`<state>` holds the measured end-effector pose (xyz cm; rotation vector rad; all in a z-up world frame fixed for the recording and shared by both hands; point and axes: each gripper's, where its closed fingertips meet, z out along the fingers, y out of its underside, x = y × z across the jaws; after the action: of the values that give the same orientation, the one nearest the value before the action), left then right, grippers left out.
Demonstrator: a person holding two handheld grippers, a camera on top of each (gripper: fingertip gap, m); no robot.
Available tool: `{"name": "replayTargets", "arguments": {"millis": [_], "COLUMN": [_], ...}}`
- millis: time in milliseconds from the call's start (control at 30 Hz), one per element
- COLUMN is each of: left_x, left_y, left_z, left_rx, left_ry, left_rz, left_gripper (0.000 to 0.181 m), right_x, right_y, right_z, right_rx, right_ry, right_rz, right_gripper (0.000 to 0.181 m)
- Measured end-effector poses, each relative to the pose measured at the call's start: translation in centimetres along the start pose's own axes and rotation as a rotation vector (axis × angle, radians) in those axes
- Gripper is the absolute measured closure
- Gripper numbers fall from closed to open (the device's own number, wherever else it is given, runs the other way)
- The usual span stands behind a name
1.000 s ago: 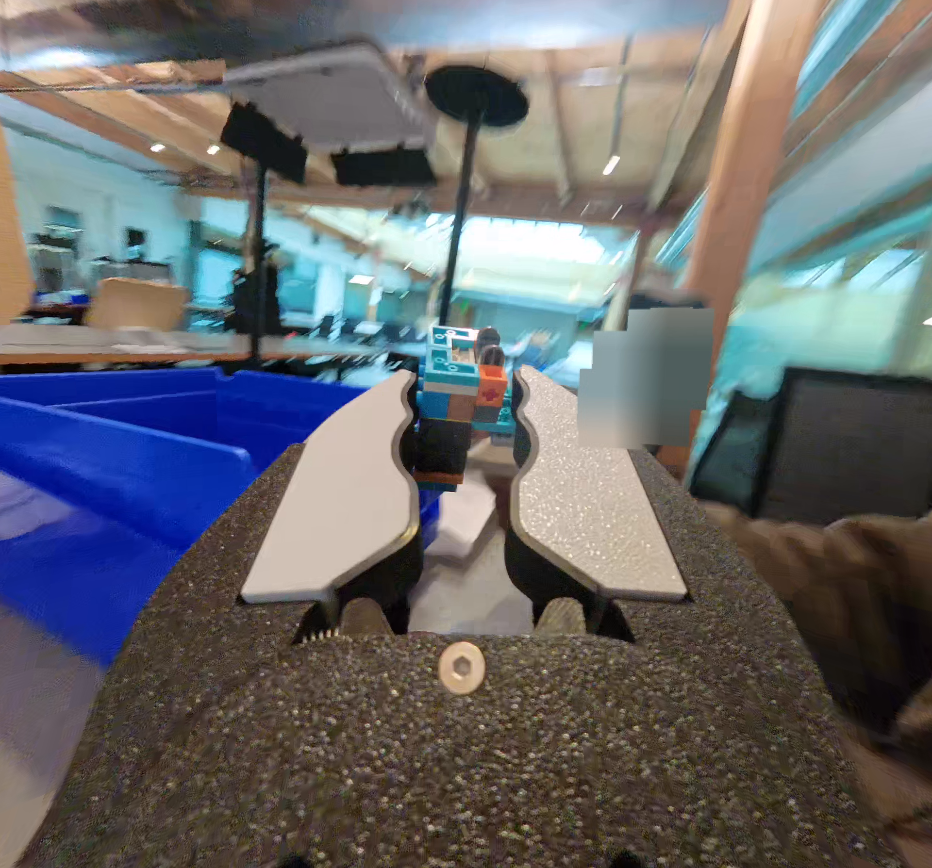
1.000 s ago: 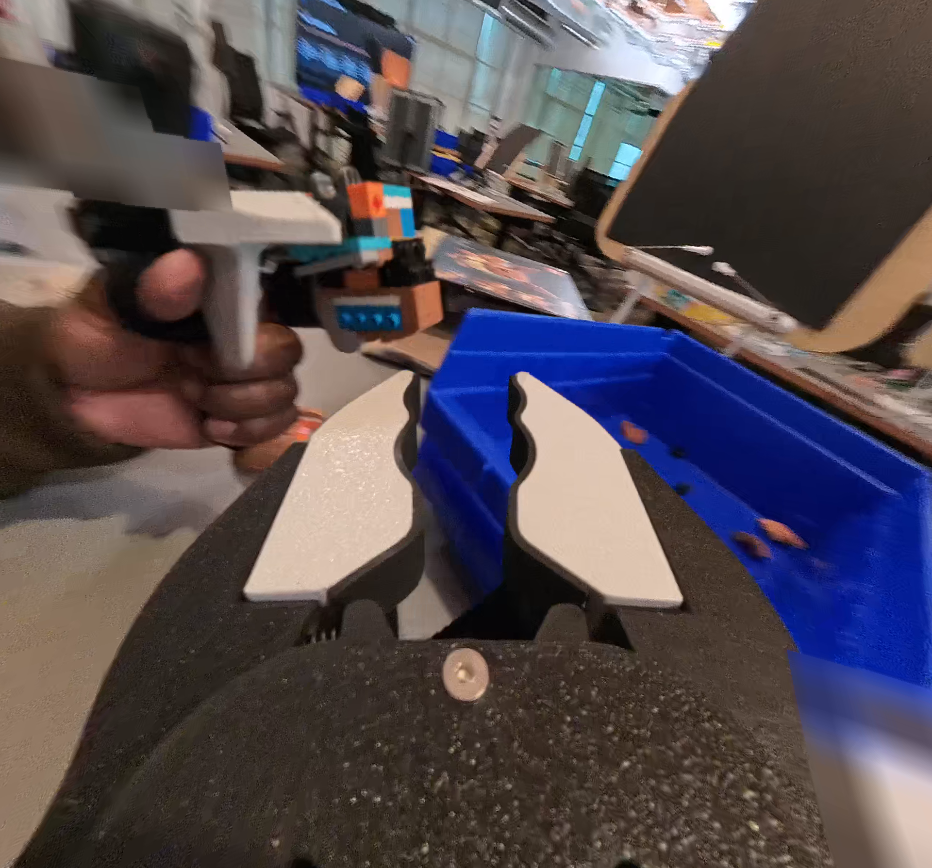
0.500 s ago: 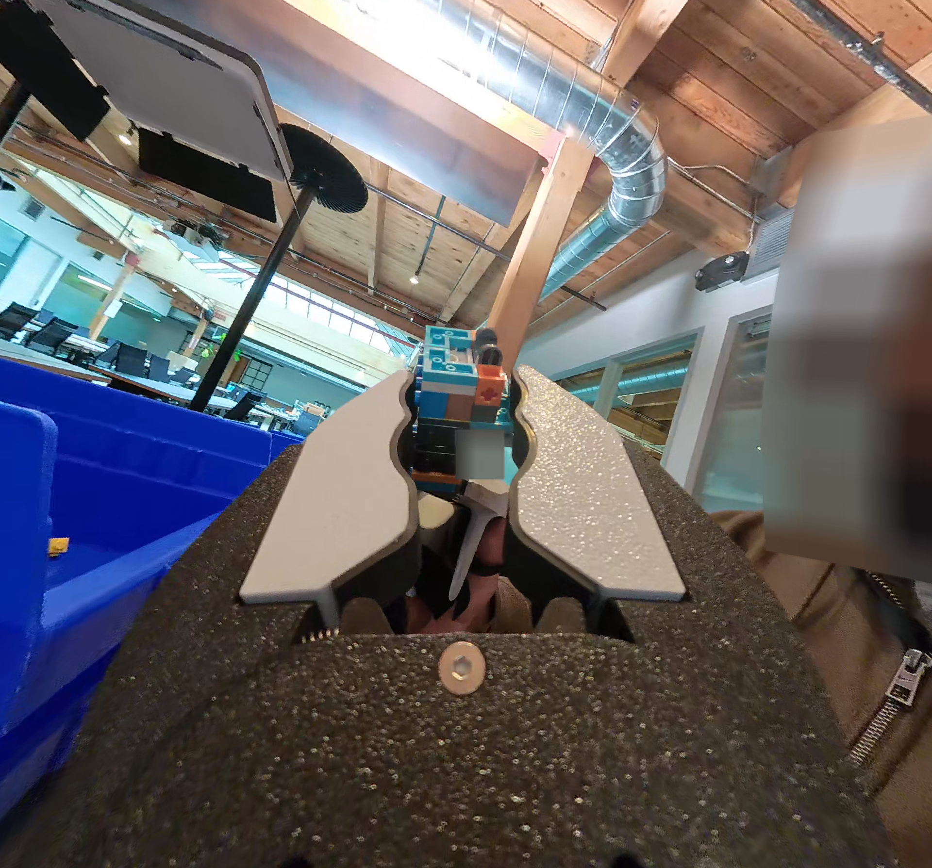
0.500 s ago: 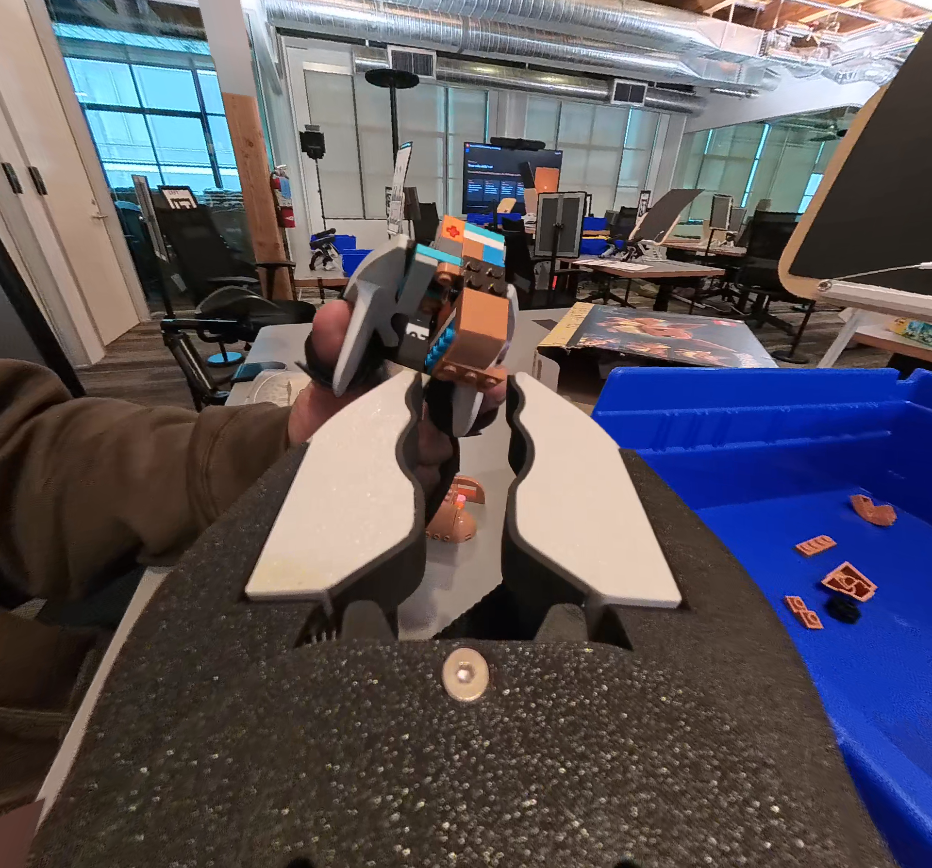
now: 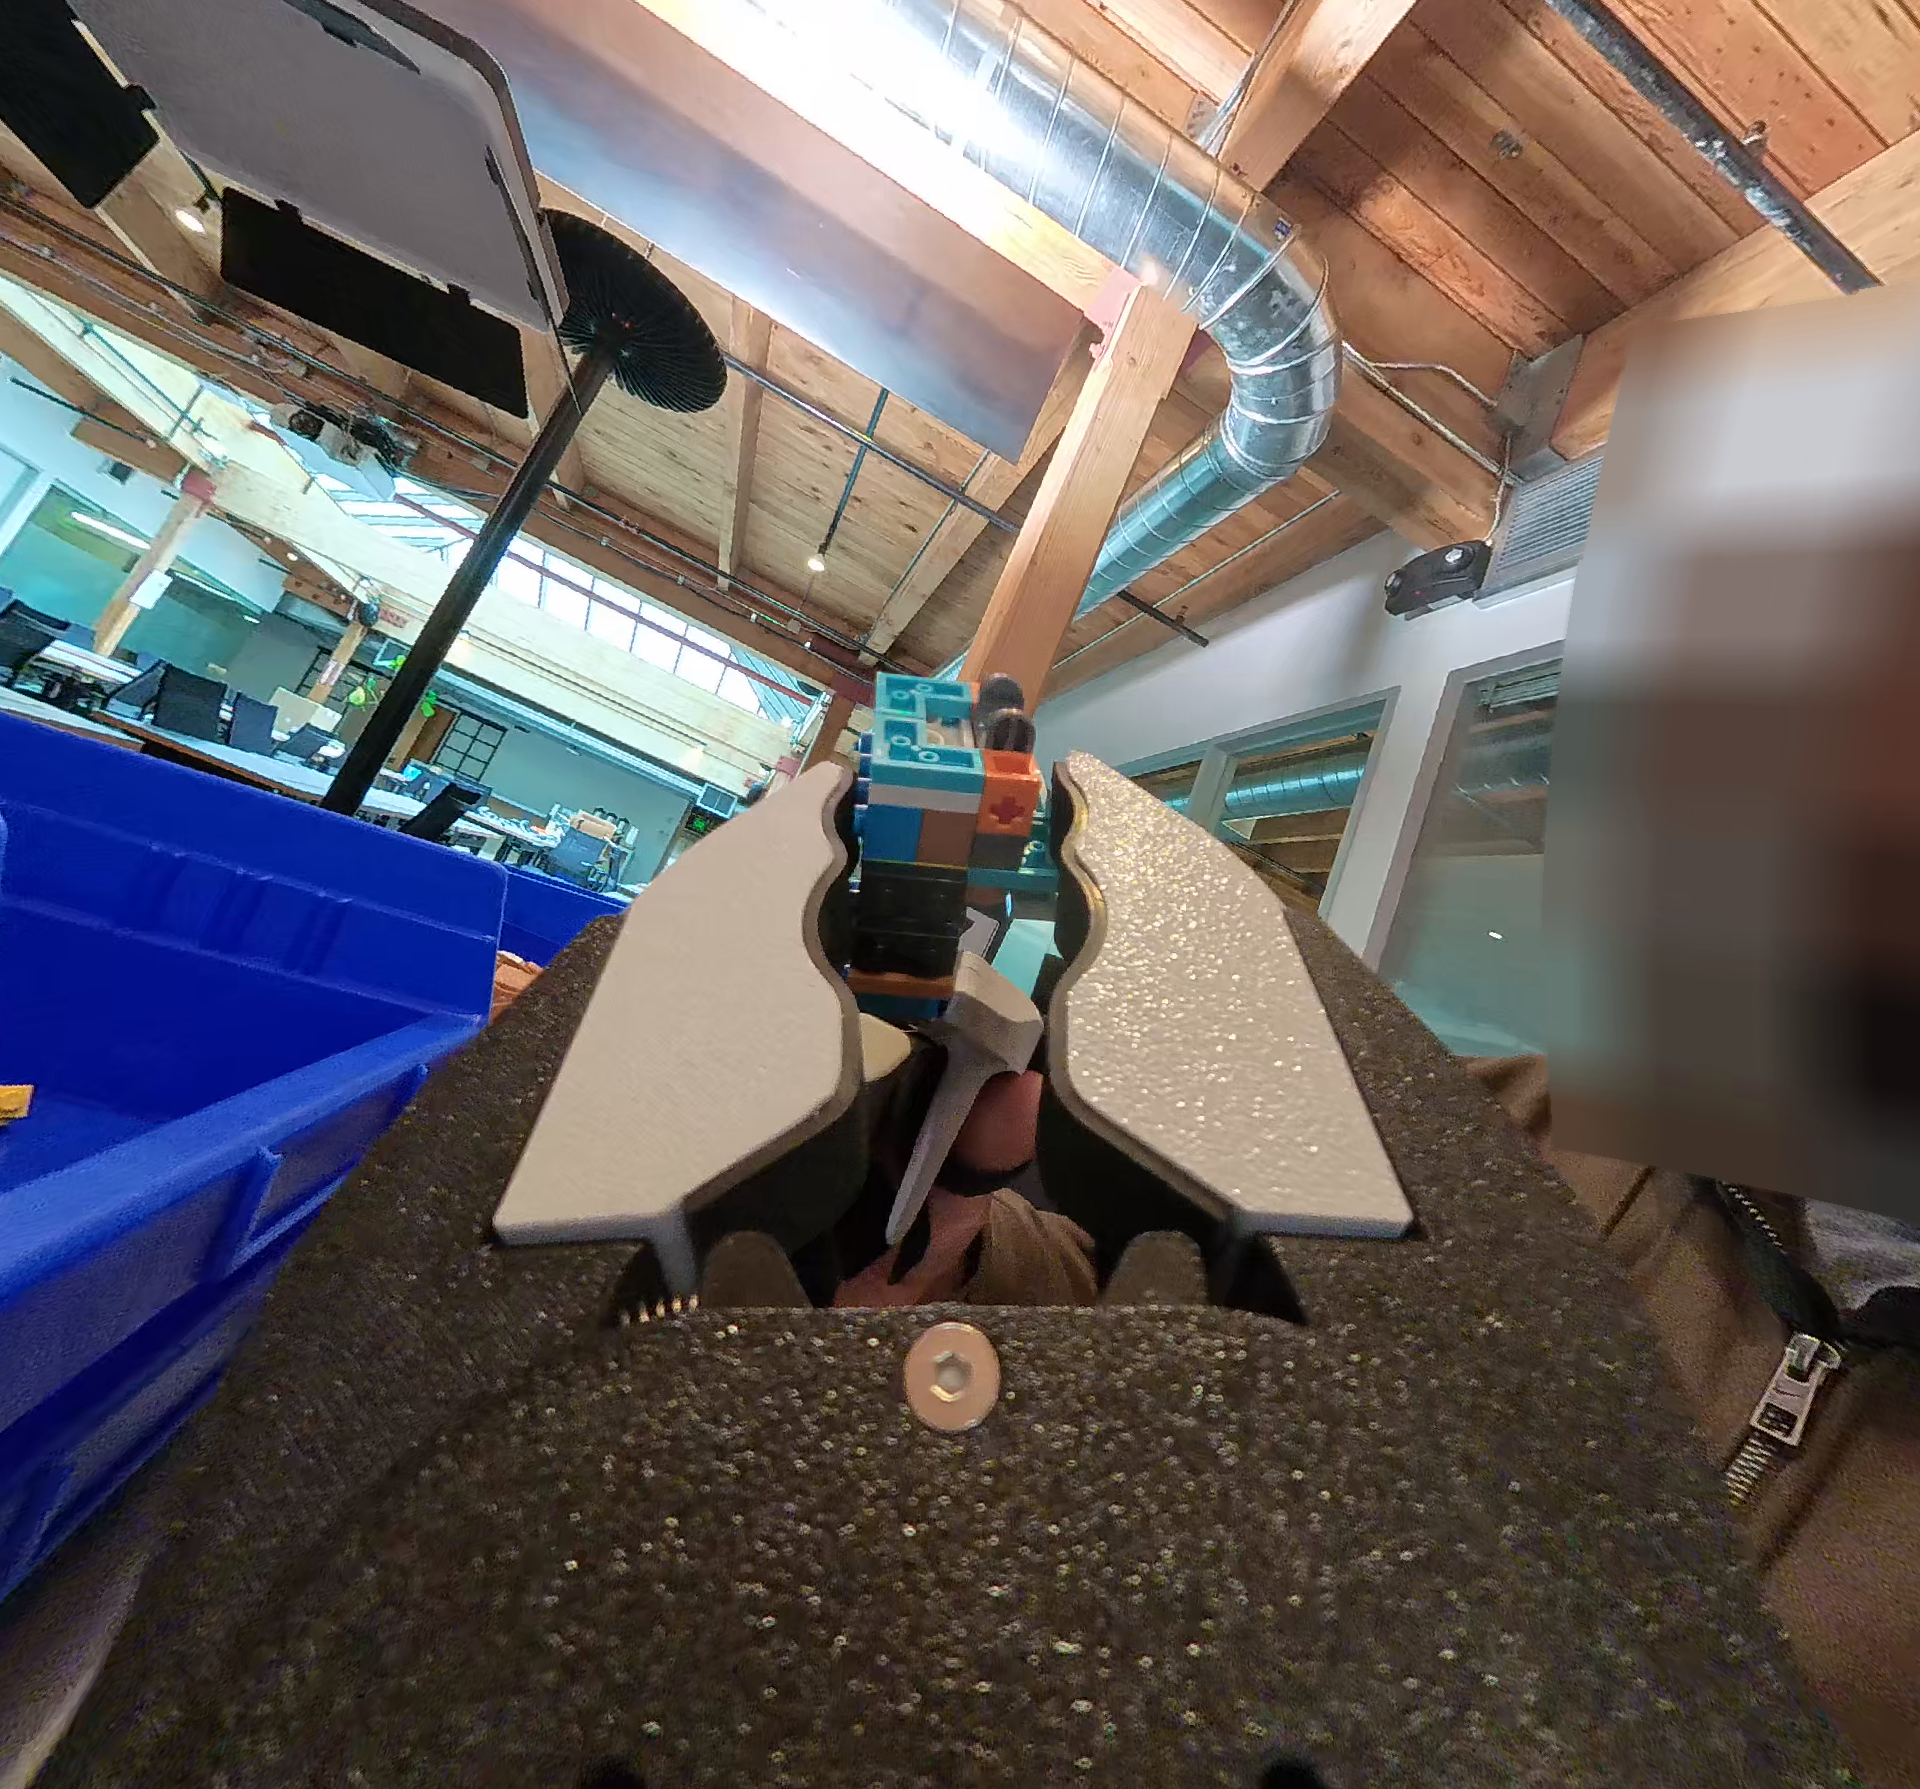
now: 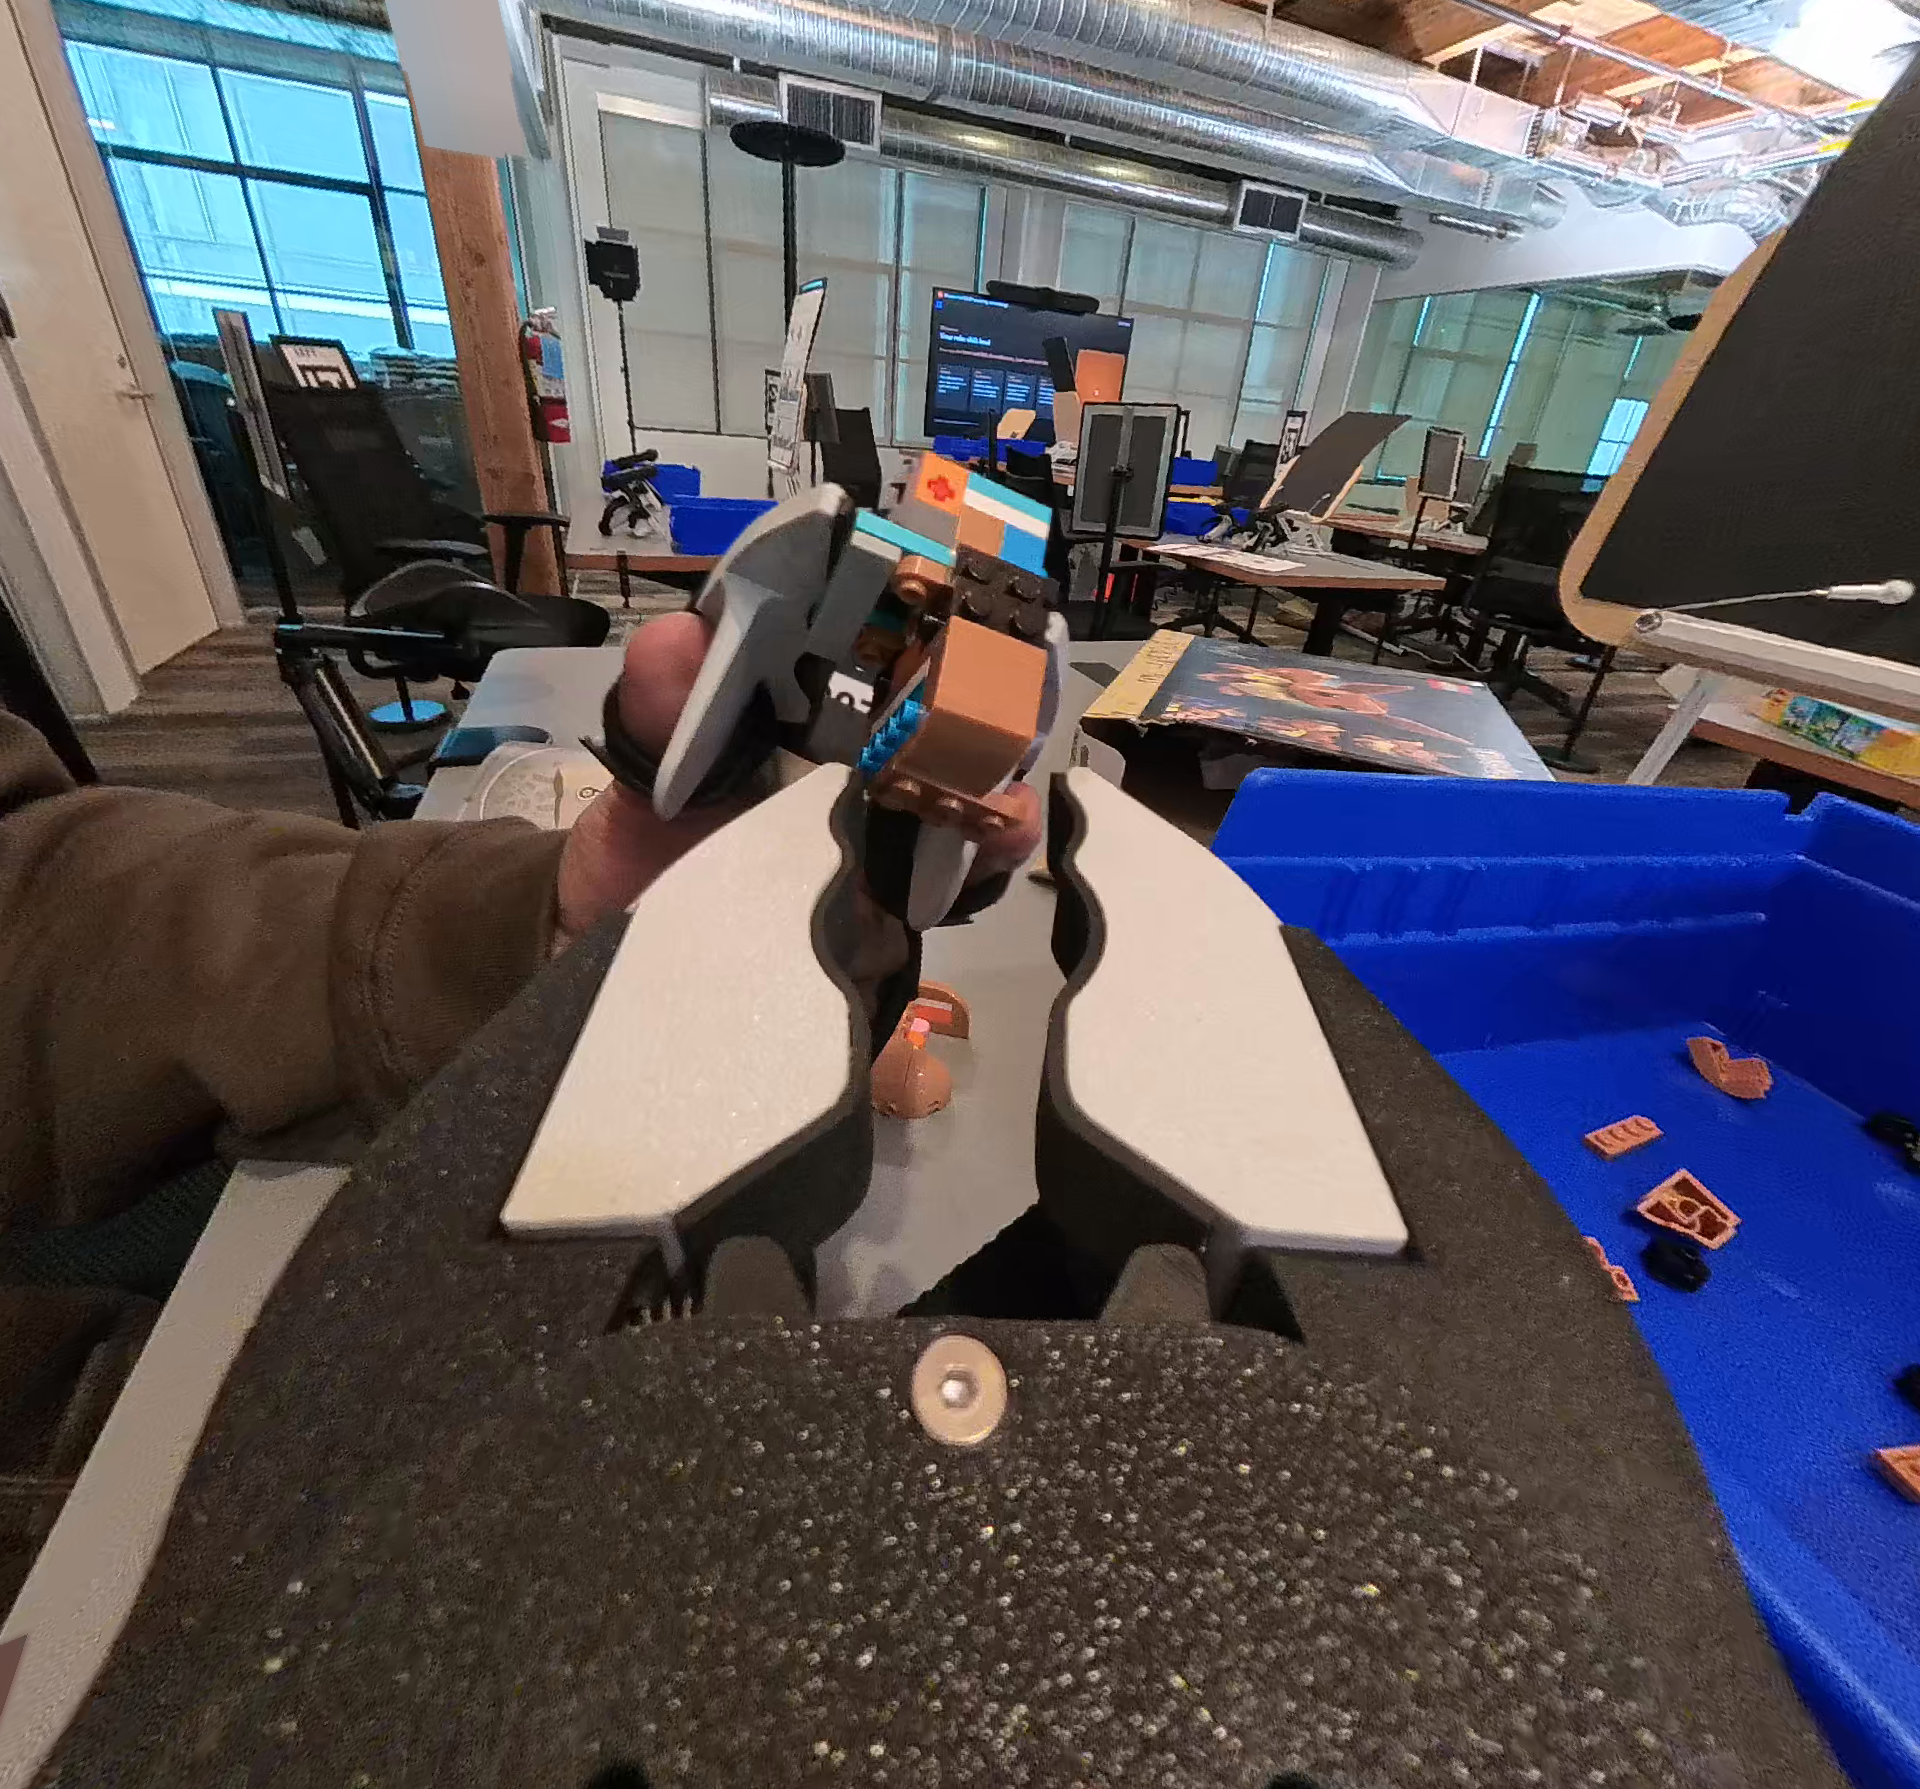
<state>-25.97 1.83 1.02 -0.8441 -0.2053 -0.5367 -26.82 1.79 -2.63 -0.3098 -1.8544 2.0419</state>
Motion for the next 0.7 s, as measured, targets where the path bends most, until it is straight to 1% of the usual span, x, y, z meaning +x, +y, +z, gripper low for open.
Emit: {"name": "replayTargets", "arguments": {"millis": [33,133,233,300,400,533,567,600,700], "left_x": [0.0,0.0,-0.2,-0.2,-0.2,-0.4,-0.5,-0.7,-1.0], "left_y": [0.0,0.0,0.1,0.1,0.2,1.1,1.3,1.5,1.8], "left_z": [0.0,0.0,0.1,0.2,0.3,0.5,0.6,0.6,0.4], "left_rx": [0.0,0.005,-0.001,-0.014,-0.038,-0.101,-0.112,-0.121,-0.141], "left_ry": [0.001,0.009,-0.013,-0.027,-0.05,-0.077,-0.082,-0.094,-0.104], "left_rz": [-0.005,-0.02,-0.007,0.014,0.046,0.075,0.076,0.078,0.101], "left_gripper": [0.146,0.146,0.145,0.145,0.138,0.128,0.129,0.133,0.181], "right_x": [-0.2,-0.2,0.0,0.0,-0.1,0.3,0.5,0.7,0.7], "right_y": [0.0,-0.1,-0.1,-0.1,-0.3,-1.7,-1.8,-1.8,-1.5], "right_z": [0.0,-0.1,-0.2,-0.2,-0.4,-1.0,-1.2,-1.3,-1.2], "right_rx": [0.0,-0.003,-0.009,-0.007,0.01,0.102,0.112,0.11,0.09], "right_ry": [-0.006,0.008,0.015,0.0,-0.031,-0.065,-0.068,-0.063,-0.049], "right_rz": [-0.008,-0.038,-0.032,0.001,0.063,0.178,0.196,0.199,0.183], "right_gripper": [0.152,0.152,0.152,0.153,0.153,0.153,0.153,0.153,0.153]}}
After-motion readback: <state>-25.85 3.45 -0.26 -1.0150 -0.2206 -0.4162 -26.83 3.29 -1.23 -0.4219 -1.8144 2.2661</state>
